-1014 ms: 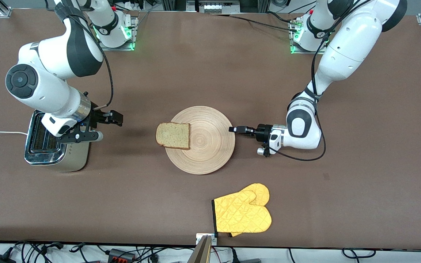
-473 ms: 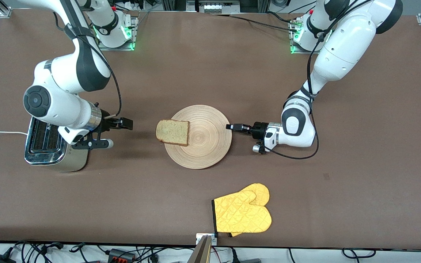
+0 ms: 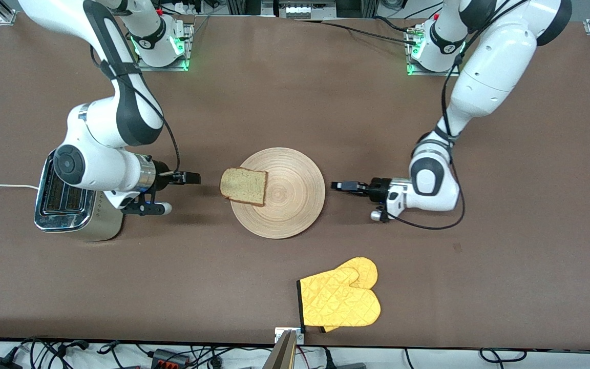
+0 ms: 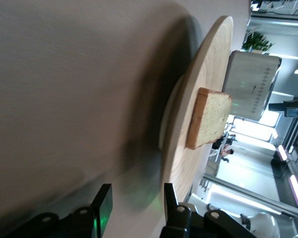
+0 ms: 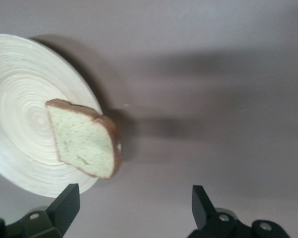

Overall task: Move plate and put bread in toaster
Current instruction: 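Grasp the bread slice with the right gripper while the left gripper withdraws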

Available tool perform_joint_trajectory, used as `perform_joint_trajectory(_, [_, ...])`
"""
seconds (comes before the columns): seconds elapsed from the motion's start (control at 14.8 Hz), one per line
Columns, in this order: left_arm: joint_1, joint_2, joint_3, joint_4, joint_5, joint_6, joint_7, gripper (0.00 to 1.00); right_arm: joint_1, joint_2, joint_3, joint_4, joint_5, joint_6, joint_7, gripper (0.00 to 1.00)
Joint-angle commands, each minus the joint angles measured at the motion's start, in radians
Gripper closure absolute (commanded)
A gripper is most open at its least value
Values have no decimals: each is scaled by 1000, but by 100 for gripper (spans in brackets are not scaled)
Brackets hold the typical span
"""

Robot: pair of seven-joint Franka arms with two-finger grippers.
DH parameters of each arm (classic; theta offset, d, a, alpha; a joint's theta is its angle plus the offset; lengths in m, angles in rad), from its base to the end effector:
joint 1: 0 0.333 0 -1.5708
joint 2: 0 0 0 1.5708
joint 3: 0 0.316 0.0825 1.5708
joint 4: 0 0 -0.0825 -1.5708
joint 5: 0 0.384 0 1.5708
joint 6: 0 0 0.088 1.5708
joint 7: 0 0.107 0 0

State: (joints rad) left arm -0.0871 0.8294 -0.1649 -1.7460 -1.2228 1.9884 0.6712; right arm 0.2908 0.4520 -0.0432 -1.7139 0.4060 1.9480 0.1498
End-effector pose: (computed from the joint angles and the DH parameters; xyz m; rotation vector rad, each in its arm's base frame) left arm 0.5853 -0.2067 0.1029 1.9991 0.0141 -0.3256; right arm 0.6155 0.1854 0.3150 -2.8208 0.1304 0.3949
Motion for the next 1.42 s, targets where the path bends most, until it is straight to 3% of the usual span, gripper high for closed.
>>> perform_joint_trajectory(0.0, [105,-76,25,-6,188,-121,-48,51,1,65,-3,3,147,14,-2,0])
perform_joint_trajectory(0.14, [179,-140,25,8,334,-184,-112,51,11,89,-1,3,160,35,0,0])
perform_joint_trajectory(0.27, [239,-165,27,97,489,-294,-192,50,31,115,-3,3,165,48,1,0])
perform_joint_trajectory(0.41, [306,-202,28,173,560,-397,-266,50,50,126,-3,-3,165,65,4,0])
perform_joint_trajectory(0.68, [352,-294,28,360,842,-578,-433,49,57,154,-3,-3,198,74,7,0])
perform_joint_trajectory(0.74, [349,-299,25,414,891,-645,-459,41,56,154,-3,-3,215,74,7,0])
perform_joint_trajectory(0.81, [348,-314,22,446,923,-716,-485,13,54,154,-3,0,217,75,7,0])
perform_joint_trajectory(0.88, [352,-349,22,471,940,-773,-490,0,54,163,-1,2,221,83,7,0])
perform_joint_trajectory(1.08, [352,-490,28,487,1003,-832,-582,0,54,178,-1,3,244,83,8,0])
perform_joint_trajectory(1.35, [284,-526,-16,477,1160,-826,-622,0,62,203,-1,7,295,83,7,11])
